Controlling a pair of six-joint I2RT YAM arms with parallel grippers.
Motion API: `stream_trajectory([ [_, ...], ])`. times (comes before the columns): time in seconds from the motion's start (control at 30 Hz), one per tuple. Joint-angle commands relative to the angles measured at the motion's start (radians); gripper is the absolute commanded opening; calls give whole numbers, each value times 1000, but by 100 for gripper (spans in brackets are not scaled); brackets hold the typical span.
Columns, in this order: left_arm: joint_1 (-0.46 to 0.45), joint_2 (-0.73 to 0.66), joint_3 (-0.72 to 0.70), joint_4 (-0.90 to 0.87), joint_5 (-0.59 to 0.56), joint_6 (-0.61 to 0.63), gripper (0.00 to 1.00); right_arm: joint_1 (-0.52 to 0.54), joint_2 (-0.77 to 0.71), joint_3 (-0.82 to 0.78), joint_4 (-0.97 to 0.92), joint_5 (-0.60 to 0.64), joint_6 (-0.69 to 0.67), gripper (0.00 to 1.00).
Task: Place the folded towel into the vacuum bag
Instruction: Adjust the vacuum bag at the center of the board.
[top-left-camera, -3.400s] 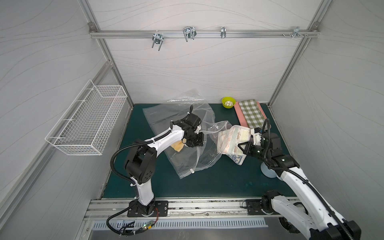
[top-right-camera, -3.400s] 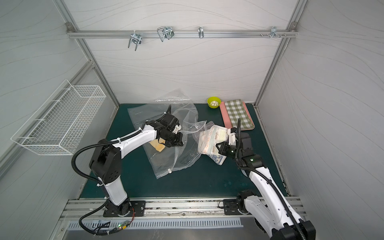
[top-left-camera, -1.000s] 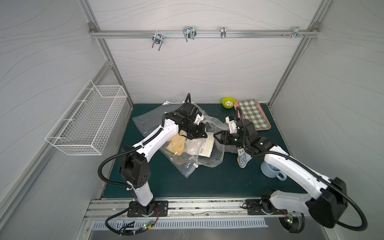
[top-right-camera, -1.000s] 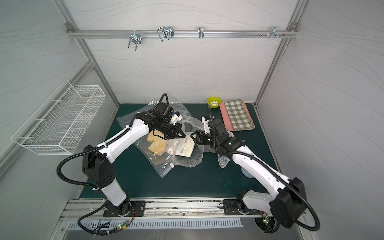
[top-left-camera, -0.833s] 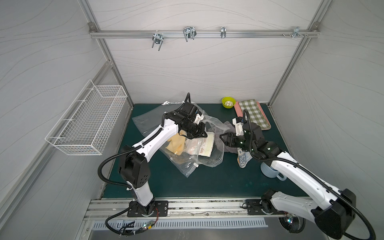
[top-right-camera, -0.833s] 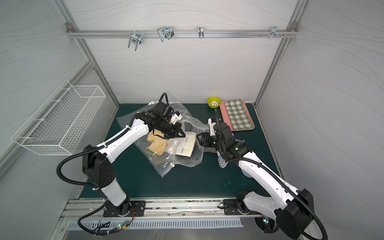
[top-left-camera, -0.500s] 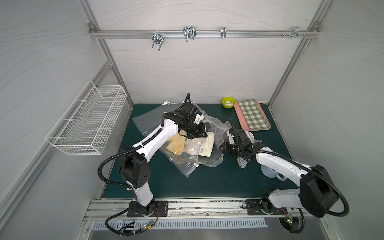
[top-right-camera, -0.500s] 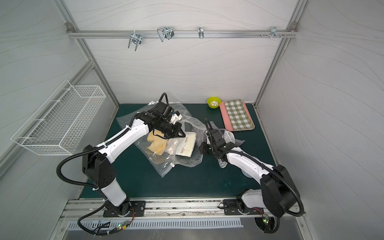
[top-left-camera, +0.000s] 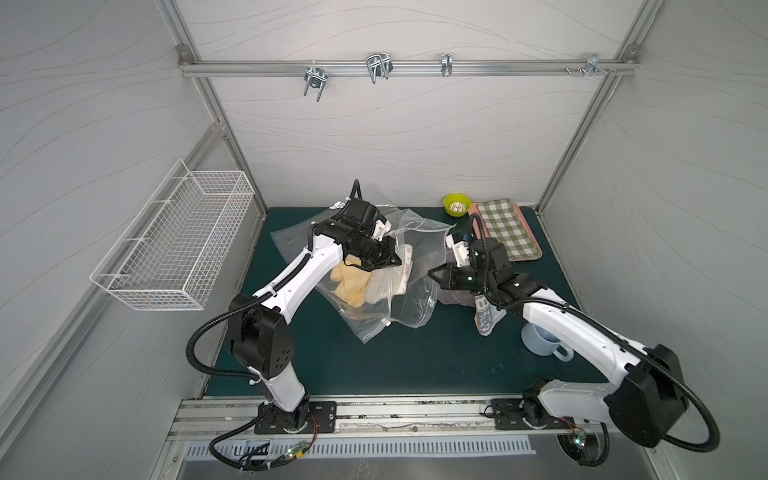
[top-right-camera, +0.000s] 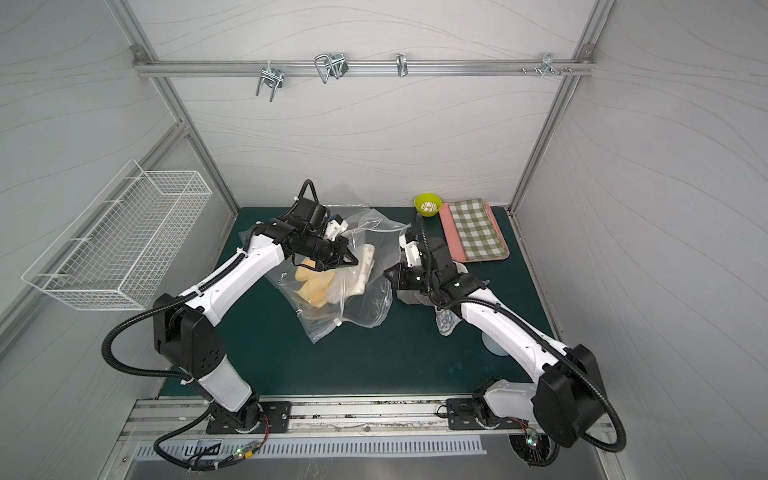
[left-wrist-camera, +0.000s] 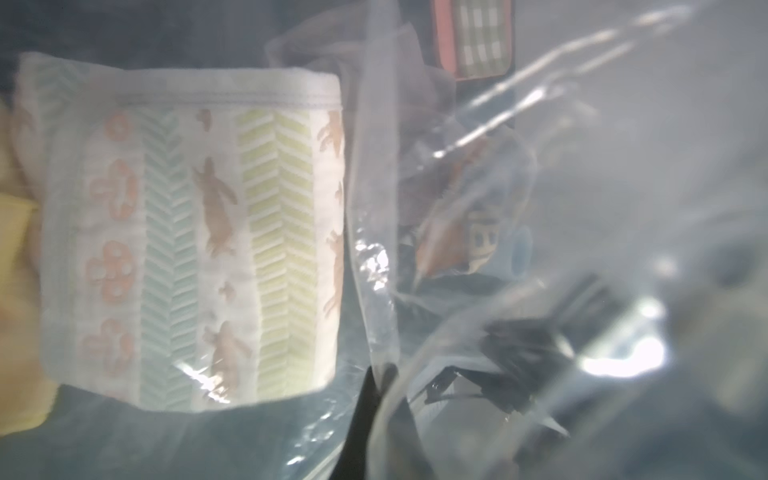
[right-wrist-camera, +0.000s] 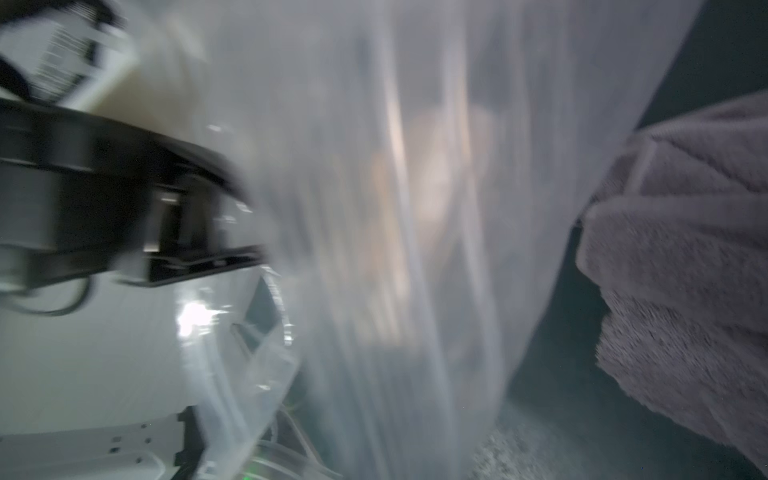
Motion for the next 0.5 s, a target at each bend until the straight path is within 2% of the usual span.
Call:
stream_trajectory([
  [0.0,64,-4,99,0,4,12,0,2,-39,84,33,-68,-37,0],
  [0.13,104,-21,306,-28,-21,69,0,2,-7,153,-6,-61,-68,0],
  [0.23,103,-56,400,-26,-26,107,0,0,23,176,-35,-30,-80,0],
  [0.3,103,-96,372,23,-24,98,0,0,36,180,-60,0,-83,0],
  [0.47,76,-143,148,83,-37,75,0,-6,31,151,-136,136,-68,0],
])
